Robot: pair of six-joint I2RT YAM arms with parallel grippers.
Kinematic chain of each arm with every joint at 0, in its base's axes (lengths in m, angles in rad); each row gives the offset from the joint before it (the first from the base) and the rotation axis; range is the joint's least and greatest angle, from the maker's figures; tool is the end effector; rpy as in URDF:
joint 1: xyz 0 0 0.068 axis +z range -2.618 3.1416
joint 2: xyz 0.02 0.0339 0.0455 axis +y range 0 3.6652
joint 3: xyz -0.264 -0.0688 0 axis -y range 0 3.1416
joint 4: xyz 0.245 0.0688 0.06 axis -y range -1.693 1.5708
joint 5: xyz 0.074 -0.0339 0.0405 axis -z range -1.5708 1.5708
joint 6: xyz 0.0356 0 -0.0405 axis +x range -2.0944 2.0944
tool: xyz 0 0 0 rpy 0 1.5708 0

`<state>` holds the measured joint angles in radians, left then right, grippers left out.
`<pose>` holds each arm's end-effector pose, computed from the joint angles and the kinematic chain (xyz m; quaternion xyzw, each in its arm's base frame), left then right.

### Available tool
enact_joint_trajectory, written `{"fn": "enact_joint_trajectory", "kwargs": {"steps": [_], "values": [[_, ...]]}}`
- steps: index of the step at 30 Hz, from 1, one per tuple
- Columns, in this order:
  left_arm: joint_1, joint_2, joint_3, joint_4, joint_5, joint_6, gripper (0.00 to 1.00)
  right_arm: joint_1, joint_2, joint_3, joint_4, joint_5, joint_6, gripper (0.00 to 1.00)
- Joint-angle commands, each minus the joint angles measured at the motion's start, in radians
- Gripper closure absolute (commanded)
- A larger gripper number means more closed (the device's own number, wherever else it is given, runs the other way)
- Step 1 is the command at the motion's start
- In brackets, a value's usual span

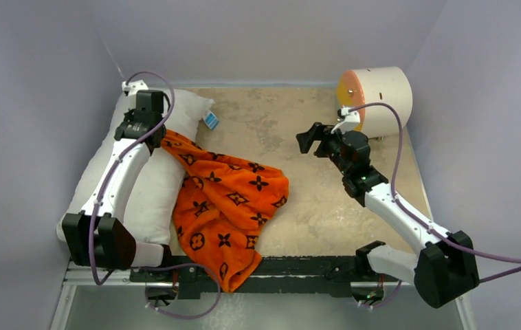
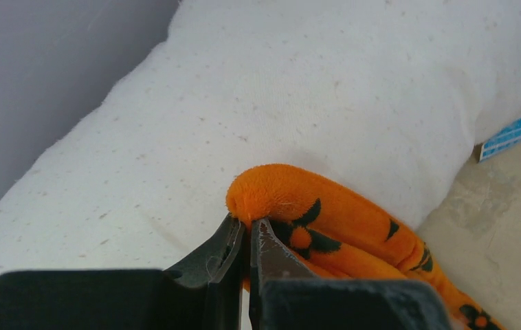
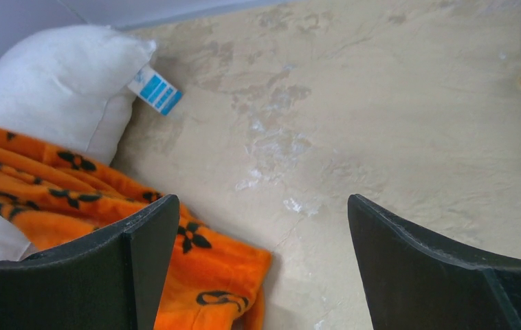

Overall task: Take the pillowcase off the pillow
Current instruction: Fold the pillowcase at the center of the board.

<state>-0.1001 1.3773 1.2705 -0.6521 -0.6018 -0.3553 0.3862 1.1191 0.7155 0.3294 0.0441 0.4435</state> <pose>0.2948 -0.0093 0.3350 -0.2277 0.8554 0.1801 0.4289 0.2441 0.0976 0.3019 0.0360 0.7319 0.2594 0.6290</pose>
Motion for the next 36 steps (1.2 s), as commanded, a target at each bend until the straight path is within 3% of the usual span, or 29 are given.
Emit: {"fn": "enact_joint_trajectory", "kwargs": {"steps": [1, 7, 11, 19, 20, 21, 23, 24, 31, 36], "values": [[0.029, -0.075, 0.051, 0.064, -0.072, -0.053, 1.00, 0.060, 0.042, -0.011, 0.066, -0.004, -0.041, 0.08], [0.030, -0.089, 0.059, 0.056, -0.039, -0.049, 1.00, 0.133, 0.206, 0.068, 0.065, -0.257, -0.125, 0.10], [0.030, -0.094, 0.066, 0.044, -0.035, -0.040, 1.00, 0.189, 0.325, 0.087, 0.053, -0.439, -0.098, 0.11], [0.029, -0.087, 0.063, 0.034, 0.008, -0.044, 1.00, 0.297, 0.391, 0.006, 0.047, -0.508, -0.040, 0.15], [0.030, -0.086, 0.059, 0.037, 0.017, -0.048, 1.00, 0.301, 0.393, 0.002, 0.049, -0.513, -0.037, 0.22], [0.030, -0.083, 0.058, 0.043, 0.028, -0.054, 1.00, 0.303, 0.393, 0.006, 0.049, -0.517, -0.037, 0.38], [0.030, -0.073, 0.062, 0.068, 0.065, -0.063, 1.00, 0.303, 0.385, 0.033, 0.024, -0.503, -0.052, 0.89], [0.029, -0.063, 0.068, 0.084, 0.088, -0.069, 1.00, 0.303, 0.375, 0.058, -0.003, -0.492, -0.066, 1.00], [0.028, 0.059, 0.275, 0.158, 0.294, -0.117, 1.00, 0.281, 0.245, 0.311, -0.219, -0.225, -0.188, 1.00], [0.028, 0.042, 0.345, 0.146, 0.279, -0.116, 1.00, 0.297, 0.139, 0.381, -0.284, -0.077, -0.229, 1.00]]}}
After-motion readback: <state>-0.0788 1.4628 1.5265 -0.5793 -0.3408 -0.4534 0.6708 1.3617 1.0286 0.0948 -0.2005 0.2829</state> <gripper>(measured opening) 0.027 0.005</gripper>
